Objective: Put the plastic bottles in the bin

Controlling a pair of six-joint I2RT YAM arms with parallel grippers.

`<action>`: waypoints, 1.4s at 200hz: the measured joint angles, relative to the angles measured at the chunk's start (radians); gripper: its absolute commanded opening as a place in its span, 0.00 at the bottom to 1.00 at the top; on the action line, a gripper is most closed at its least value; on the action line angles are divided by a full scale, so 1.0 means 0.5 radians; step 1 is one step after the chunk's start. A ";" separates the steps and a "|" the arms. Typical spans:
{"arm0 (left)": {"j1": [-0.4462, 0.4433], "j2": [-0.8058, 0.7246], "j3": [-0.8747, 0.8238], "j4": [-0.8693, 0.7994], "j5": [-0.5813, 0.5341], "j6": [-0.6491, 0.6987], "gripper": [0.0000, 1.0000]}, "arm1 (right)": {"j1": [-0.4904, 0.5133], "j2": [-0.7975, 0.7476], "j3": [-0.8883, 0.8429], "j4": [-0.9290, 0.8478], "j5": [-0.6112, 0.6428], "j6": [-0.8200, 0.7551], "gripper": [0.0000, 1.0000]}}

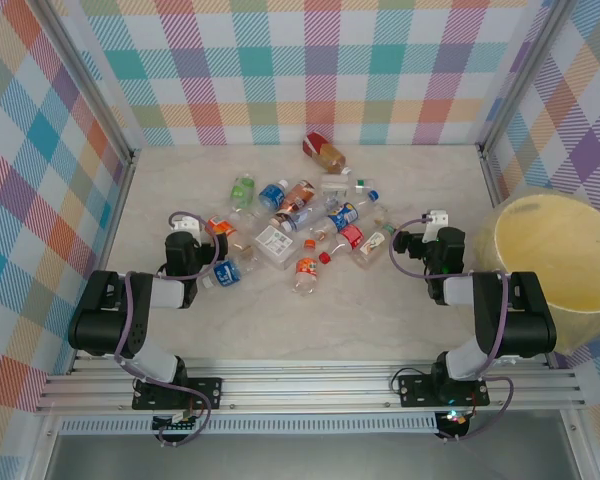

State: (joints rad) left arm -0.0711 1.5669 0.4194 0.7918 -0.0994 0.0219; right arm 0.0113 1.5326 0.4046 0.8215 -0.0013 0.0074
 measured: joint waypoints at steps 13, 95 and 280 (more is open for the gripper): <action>0.000 0.000 0.000 0.000 0.000 0.000 1.00 | 0.000 0.001 0.000 0.000 0.000 0.000 1.00; 0.000 0.000 0.000 0.000 0.000 0.000 1.00 | 0.000 0.001 0.000 0.000 0.001 0.000 1.00; 0.000 -0.090 0.052 -0.234 -0.060 -0.016 1.00 | 0.000 -0.107 0.031 -0.217 -0.022 -0.001 1.00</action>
State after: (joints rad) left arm -0.0711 1.5219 0.4454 0.6746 -0.1291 0.0139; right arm 0.0113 1.4792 0.4202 0.7128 -0.0124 0.0071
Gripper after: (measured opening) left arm 0.999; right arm 0.996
